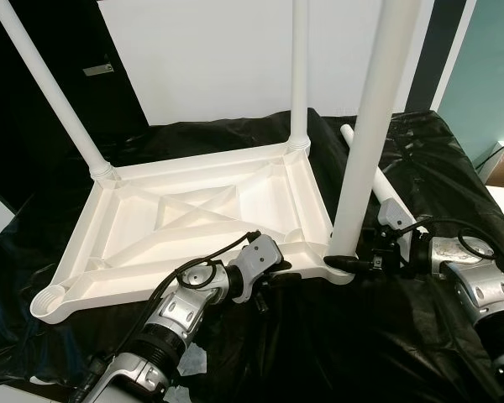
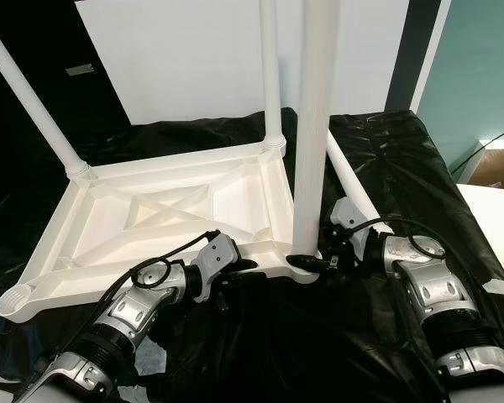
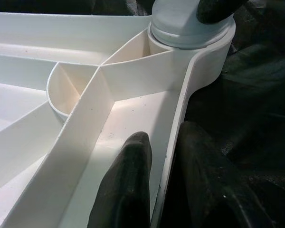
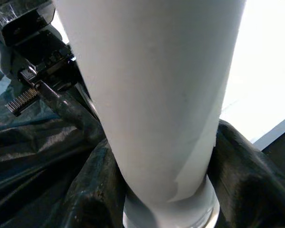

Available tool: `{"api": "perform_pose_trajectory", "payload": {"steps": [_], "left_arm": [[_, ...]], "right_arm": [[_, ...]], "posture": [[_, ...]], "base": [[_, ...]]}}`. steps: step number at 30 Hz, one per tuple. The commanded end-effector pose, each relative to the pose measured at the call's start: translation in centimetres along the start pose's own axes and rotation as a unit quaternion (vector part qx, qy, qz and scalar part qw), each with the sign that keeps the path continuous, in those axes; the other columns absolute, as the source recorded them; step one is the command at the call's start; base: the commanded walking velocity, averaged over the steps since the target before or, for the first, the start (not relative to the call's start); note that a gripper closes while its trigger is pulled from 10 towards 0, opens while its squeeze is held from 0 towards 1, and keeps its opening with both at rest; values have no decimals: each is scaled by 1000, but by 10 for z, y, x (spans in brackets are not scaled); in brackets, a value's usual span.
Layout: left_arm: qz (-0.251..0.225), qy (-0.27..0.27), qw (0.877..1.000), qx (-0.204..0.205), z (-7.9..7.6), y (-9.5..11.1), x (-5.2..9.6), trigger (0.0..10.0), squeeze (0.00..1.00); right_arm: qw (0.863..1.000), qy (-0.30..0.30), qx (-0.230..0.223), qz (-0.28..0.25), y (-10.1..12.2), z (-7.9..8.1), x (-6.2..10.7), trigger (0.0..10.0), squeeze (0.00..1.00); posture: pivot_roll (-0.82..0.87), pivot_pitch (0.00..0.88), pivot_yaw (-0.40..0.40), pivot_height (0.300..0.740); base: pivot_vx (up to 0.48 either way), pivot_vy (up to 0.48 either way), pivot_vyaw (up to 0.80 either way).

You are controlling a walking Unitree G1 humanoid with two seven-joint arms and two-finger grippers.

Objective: Building children table

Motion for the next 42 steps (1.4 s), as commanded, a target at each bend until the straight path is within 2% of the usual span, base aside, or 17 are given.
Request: {"api": "perform_pose_trajectory", "payload": {"steps": [1,5,7,9,13,16,20,25,26,27,28,29,30,31,37,38,42], "left_arm": [[82,-38,995,49,-12,-43,1,10000,0],[83,-38,995,50,-13,-43,1,10000,0],[83,-38,995,50,-13,-43,1,10000,0],[83,-38,995,50,-13,-43,-1,10000,0],[83,-39,995,49,-14,-42,-2,10000,0],[83,-39,995,48,-13,-42,-1,10000,0],[83,-41,995,48,-14,-42,-1,10000,0],[83,-41,995,49,-14,-42,-2,10000,0],[83,-40,995,49,-14,-42,-2,10000,0],[83,-40,995,49,-14,-42,-2,10000,0],[82,-39,995,49,-14,-42,-2,10000,0],[81,-38,995,49,-13,-41,-2,10000,0],[81,-38,995,49,-13,-41,-2,10000,0],[81,-38,995,49,-13,-41,-2,10000,0],[81,-39,995,51,-14,-41,-3,10000,0],[81,-39,995,50,-13,-41,-3,10000,0],[80,-39,995,48,-13,-40,-3,10000,0]], "right_arm": [[1000,7,10,-9,3,4,-5,0,0],[993,-107,-17,-44,5,16,-23,0,0],[993,-107,-17,-44,5,16,-23,0,0],[976,-201,-43,-69,9,40,-38,0,0],[964,-248,-65,-75,10,53,-43,0,0],[952,-286,-81,-74,9,55,-43,0,0],[911,-395,-102,-65,8,48,-39,0,0],[910,-400,-99,-53,6,48,-40,0,0],[911,-400,-96,-39,4,48,-39,4706,0],[911,-400,-96,-39,4,48,-39,4706,0],[914,-395,-93,-30,2,49,-39,10000,0],[920,-378,-94,-32,2,50,-39,10000,463],[920,-378,-94,-32,2,50,-39,10000,463],[930,-353,-94,-41,4,50,-40,10000,1000],[963,-257,-65,-49,6,42,-40,10000,1000],[978,-197,-39,-53,10,42,-39,10000,0],[996,-64,26,-48,15,37,-28,10000,0]], "posture": [[-33,0,92,740],[-36,0,91,740],[-36,0,91,740],[-36,0,91,740],[-37,0,92,740],[-36,0,95,740],[-35,0,93,740],[-35,0,93,740],[-37,0,91,740],[-37,0,91,740],[-35,0,85,740],[-35,0,85,740],[-35,0,85,740],[-37,0,87,740],[-45,0,88,740],[-45,0,88,740],[-47,0,89,740]], "base": [[0,0,0],[0,0,0],[0,0,0],[0,0,0],[0,0,0],[0,0,0],[0,0,0],[0,0,0],[0,0,0],[0,0,0],[0,0,0],[0,0,0],[0,0,0],[0,0,0],[0,0,0],[0,0,0],[0,0,0]]}}
Point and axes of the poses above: a point about 5 cm out from each wrist's last joint towards the gripper, its own x axis pointing back from the gripper into the wrist, its own y axis along the axis of the wrist's last joint, z = x × y, the point moved 1 cm from there along -x, pointing out of the wrist towards the gripper, and after that the axes turned 14 degrees about x, right-handed, at the moved point
